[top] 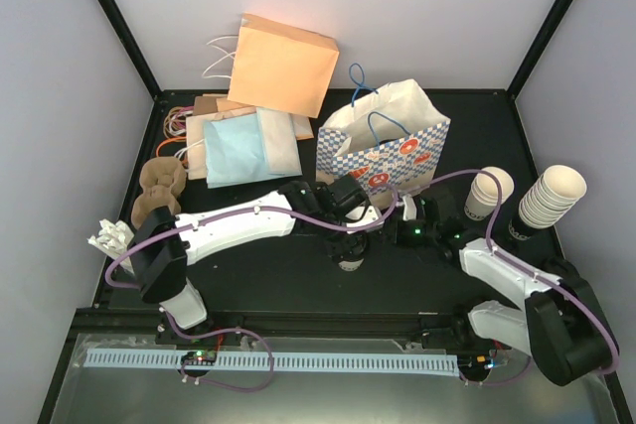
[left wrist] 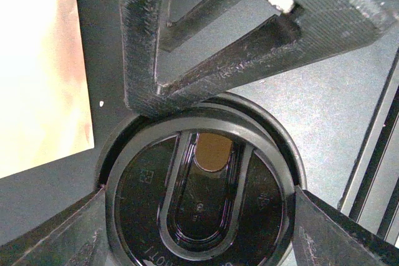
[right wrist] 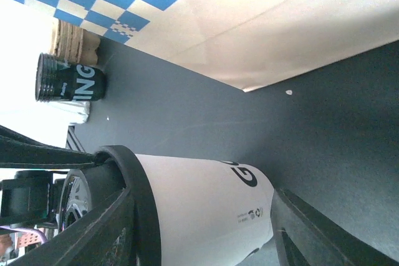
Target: Pack the takeout coffee
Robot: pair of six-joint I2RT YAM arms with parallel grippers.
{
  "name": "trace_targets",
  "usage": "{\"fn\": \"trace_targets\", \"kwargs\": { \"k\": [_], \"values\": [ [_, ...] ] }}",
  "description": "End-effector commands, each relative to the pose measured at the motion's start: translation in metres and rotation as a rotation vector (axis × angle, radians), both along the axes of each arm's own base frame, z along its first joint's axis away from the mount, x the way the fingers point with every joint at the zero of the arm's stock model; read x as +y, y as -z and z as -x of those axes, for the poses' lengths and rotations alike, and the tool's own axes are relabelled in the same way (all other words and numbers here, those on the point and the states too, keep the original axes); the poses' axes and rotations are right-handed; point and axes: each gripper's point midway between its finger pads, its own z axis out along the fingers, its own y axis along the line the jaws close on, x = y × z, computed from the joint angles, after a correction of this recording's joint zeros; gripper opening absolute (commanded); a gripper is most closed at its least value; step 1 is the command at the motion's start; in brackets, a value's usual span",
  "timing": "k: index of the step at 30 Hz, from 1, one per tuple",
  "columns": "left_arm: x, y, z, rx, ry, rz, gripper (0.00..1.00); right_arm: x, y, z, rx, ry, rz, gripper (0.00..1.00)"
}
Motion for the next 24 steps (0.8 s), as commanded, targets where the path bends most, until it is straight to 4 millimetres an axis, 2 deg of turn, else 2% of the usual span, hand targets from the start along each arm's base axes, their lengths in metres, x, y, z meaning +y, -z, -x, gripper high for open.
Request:
{"fn": "trace_targets", "kwargs": {
  "k": [1, 6, 13, 20, 24],
  "values": [
    [0.019, 0.035, 0.014, 0.091, 0.029, -0.125, 0.67, -0.019, 0.059, 0.024, 0.142, 0.03, 0.114, 0.62],
    [0.021, 0.037, 0.012, 0.117, 0.012, -0.131, 0.67, -0.018, 0.058, 0.026, 0.141, 0.022, 0.099, 0.61],
    [0.024, 0.041, 0.008, 0.131, -0.045, -0.158, 0.67, -0.02, 0.028, 0.023, 0.071, 0.025, 0.098, 0.61],
    [0.02, 0.039, 0.007, 0.19, -0.182, -0.132, 0.66, -0.017, 0.031, 0.049, 0.135, -0.022, 0.035, 0.61],
    [0.018, 0.038, 0.005, 0.214, -0.275, -0.116, 0.66, -0.016, 0.033, 0.057, 0.158, -0.044, 0.022, 0.61]
  ]
}}
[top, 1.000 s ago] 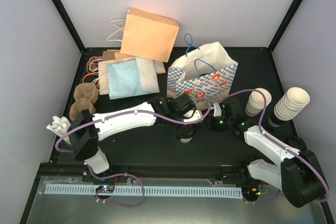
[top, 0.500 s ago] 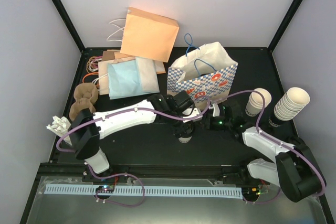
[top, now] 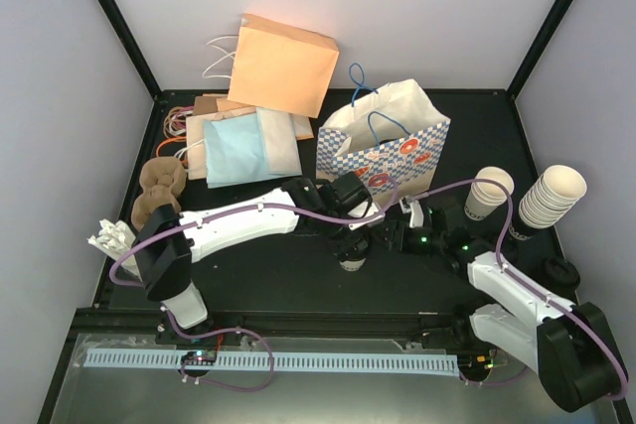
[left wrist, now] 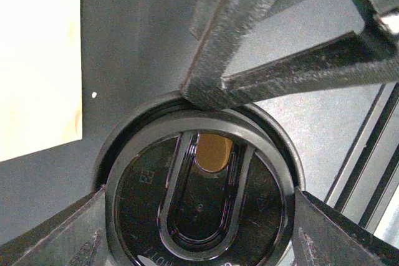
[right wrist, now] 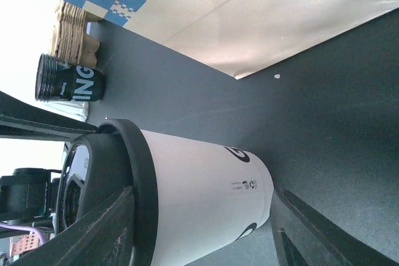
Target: Pack the takeout coffee
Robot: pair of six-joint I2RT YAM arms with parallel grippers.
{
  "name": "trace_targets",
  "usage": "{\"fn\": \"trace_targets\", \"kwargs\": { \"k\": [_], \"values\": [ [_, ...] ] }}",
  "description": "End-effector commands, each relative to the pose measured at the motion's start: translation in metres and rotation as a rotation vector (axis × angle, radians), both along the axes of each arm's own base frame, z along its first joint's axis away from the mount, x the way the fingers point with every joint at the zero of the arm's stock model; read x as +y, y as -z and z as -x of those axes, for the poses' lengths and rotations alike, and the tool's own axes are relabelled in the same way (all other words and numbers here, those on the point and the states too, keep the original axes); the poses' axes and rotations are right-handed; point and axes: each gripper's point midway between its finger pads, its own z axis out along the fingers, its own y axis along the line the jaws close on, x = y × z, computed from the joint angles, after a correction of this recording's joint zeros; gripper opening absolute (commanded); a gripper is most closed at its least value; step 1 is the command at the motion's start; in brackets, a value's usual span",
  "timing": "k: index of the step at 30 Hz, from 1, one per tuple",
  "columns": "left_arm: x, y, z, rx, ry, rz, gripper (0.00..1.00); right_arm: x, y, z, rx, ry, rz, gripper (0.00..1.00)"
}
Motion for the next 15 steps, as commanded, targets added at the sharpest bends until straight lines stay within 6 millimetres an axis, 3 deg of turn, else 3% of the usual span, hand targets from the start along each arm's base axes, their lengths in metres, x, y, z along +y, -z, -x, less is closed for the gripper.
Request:
{"fn": "trace_targets", "kwargs": {
  "k": [1, 8, 15],
  "values": [
    [0.018, 0.038, 0.01, 0.154, -0.181, -0.113, 0.66, -0.006, 0.035, 0.044, 0.196, -0.068, 0.04, 0.61],
    [0.022, 0.034, 0.005, 0.148, -0.341, -0.096, 0.63, -0.008, 0.026, 0.055, 0.186, -0.08, 0.032, 0.62],
    [0.013, 0.037, 0.01, 0.141, -0.37, -0.103, 0.63, -0.009, 0.034, 0.07, 0.217, -0.096, 0.034, 0.62]
  ]
}}
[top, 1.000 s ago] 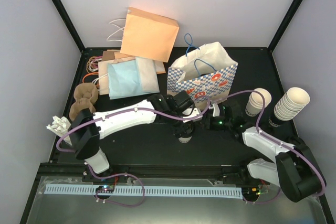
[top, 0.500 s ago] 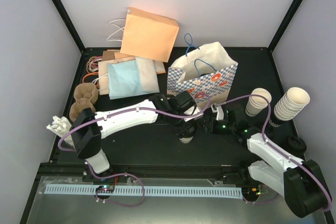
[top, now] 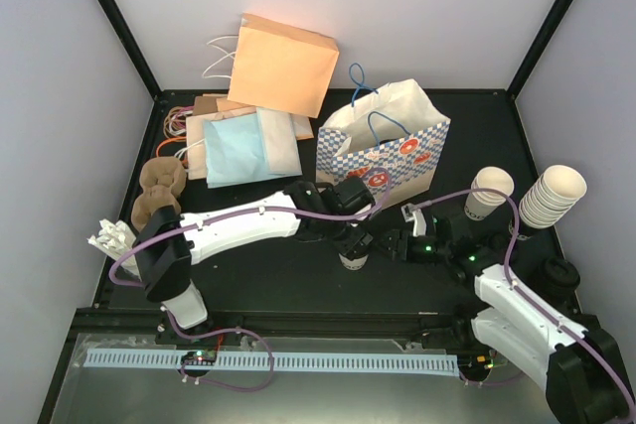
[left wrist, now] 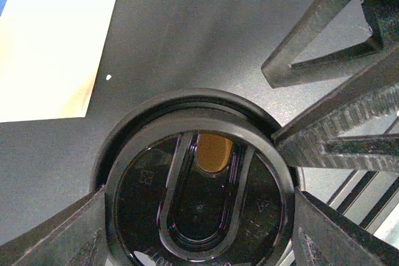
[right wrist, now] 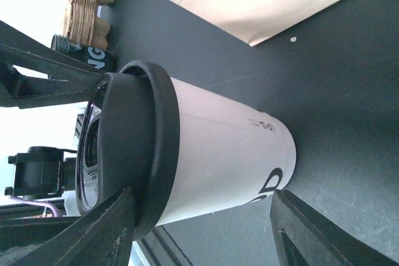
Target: Pack the takeout coffee
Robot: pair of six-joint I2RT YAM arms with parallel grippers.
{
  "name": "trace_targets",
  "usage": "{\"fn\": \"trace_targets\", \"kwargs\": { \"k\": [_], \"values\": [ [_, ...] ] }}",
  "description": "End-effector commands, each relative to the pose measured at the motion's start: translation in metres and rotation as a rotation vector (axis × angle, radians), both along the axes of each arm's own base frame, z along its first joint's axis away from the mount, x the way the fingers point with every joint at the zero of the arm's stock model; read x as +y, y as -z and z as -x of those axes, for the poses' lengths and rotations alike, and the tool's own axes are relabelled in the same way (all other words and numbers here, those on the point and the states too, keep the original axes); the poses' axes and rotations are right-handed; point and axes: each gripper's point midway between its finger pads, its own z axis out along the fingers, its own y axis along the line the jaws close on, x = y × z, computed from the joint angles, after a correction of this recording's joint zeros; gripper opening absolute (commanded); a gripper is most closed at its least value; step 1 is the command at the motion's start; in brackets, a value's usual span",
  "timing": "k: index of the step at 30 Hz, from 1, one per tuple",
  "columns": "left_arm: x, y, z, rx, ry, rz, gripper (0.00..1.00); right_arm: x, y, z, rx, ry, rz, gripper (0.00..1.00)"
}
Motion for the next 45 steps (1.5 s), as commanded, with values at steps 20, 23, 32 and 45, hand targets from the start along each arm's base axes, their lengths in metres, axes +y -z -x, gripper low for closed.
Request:
{"fn": "trace_targets", "kwargs": {
  "k": [20, 23, 32, 45],
  "values": [
    [0.009, 0.046, 0.024, 0.077, -0.083, -0.159, 0.64, 0.002, 0.05, 0.065, 0.227, -0.079, 0.091, 0.62],
    [0.011, 0.049, 0.025, 0.081, -0.084, -0.164, 0.64, -0.006, 0.067, 0.068, 0.254, -0.063, 0.144, 0.61],
    [0.015, 0.061, 0.03, 0.1, -0.086, -0.162, 0.64, -0.007, 0.065, 0.068, 0.239, -0.062, 0.184, 0.61],
    [0.01, 0.026, 0.018, 0.034, -0.07, -0.123, 0.79, -0.015, -0.031, 0.023, -0.03, -0.021, 0.317, 0.71]
  ]
}}
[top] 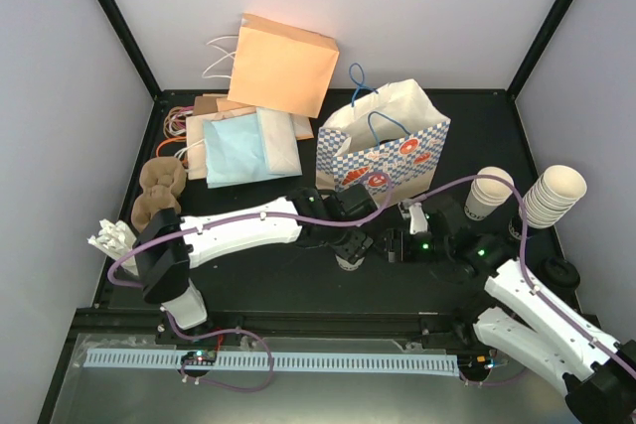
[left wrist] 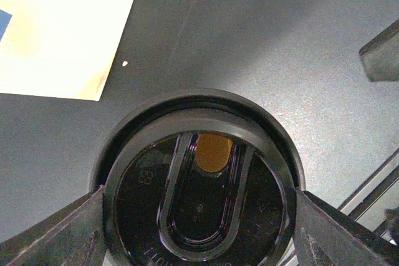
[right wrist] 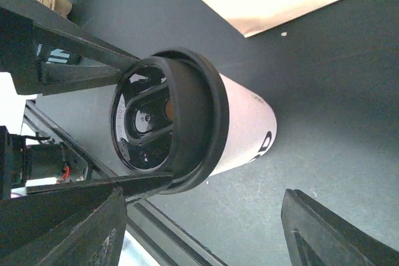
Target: Pack the takeout coffee
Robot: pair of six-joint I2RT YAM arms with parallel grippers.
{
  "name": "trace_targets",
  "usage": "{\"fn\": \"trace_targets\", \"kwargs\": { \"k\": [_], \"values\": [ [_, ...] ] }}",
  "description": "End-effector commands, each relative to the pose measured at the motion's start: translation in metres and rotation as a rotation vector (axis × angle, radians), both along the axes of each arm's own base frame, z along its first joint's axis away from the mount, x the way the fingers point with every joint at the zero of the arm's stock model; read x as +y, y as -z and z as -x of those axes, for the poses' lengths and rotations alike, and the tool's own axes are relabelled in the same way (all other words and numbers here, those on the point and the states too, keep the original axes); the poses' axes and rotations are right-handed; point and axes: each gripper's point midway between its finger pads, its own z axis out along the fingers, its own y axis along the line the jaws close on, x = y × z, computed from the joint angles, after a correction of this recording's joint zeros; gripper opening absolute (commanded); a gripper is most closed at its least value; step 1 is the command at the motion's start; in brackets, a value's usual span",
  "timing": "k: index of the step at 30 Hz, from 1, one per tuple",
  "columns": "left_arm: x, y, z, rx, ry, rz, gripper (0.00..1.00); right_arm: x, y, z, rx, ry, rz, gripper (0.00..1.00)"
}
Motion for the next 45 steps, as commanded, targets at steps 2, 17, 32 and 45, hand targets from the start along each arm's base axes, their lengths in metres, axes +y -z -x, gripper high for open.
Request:
{"fn": "trace_targets", "kwargs": {
  "k": [2, 17, 32, 45],
  "values": [
    [0.004, 0.017, 0.009, 0.067, 0.011, -0.07, 0.82, -0.016, 0.003, 0.002, -0.01, 0.007, 0.114, 0.71],
    [0.01, -0.081, -0.002, -0.082, 0.015, 0.076, 0.99, -0.011, -0.027, -0.007, -0.092, -0.038, 0.122, 0.78],
    [0.131, -0.155, -0.051, -0.392, -0.271, 0.48, 0.99, 0.007, -0.069, -0.056, -0.202, -0.043, 0.388, 1.0],
    [0.174, -0.133, -0.053, -0.477, -0.374, 0.554, 0.99, 0.046, -0.037, -0.038, -0.133, -0.227, 0.435, 0.97]
  ]
}}
